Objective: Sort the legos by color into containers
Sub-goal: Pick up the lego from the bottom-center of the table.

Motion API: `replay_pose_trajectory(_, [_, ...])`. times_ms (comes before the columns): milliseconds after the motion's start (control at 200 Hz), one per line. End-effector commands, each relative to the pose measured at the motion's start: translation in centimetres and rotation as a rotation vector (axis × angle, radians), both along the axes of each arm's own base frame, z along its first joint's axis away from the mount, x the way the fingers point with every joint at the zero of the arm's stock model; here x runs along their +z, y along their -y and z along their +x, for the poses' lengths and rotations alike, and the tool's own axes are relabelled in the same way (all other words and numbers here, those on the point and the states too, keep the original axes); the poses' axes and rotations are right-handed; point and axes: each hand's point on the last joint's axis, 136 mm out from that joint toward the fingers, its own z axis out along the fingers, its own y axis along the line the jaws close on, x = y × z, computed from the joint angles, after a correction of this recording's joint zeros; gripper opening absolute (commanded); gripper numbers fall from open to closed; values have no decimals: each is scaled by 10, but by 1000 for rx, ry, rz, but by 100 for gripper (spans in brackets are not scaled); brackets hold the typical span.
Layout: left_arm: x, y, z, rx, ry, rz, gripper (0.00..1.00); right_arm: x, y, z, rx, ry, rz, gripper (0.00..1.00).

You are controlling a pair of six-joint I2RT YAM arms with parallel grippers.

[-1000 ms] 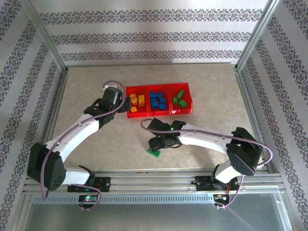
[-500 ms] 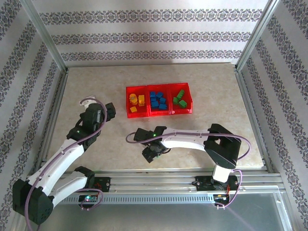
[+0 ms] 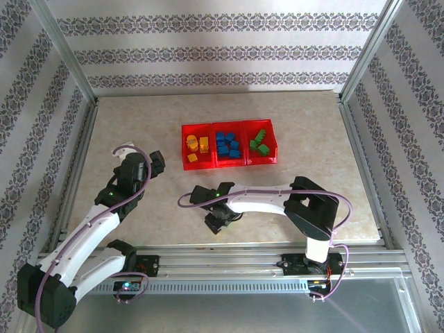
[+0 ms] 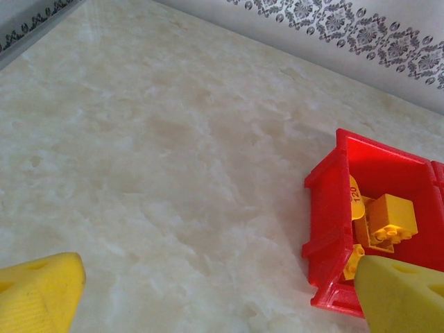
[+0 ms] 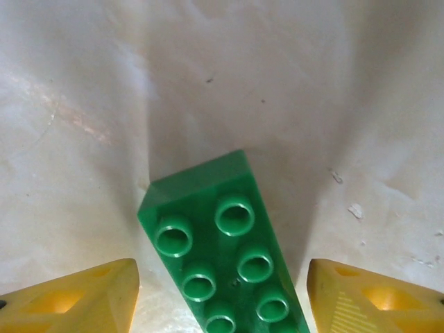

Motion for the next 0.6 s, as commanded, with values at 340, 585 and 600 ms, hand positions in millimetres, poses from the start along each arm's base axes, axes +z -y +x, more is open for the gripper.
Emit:
replay_pose_trajectory(340, [-14,-6,-5,17,-46,-4,100,-6,-11,1,10,-29,23,37])
replay_pose_trajectory(585, [-13,-6,-5,13,-47,3,100,21,-6,17,-56,38,60,35])
replay_pose_trajectory(600, [-13,-6,-5,12,-46,4,100,23,-5,19,-61,43,61,35])
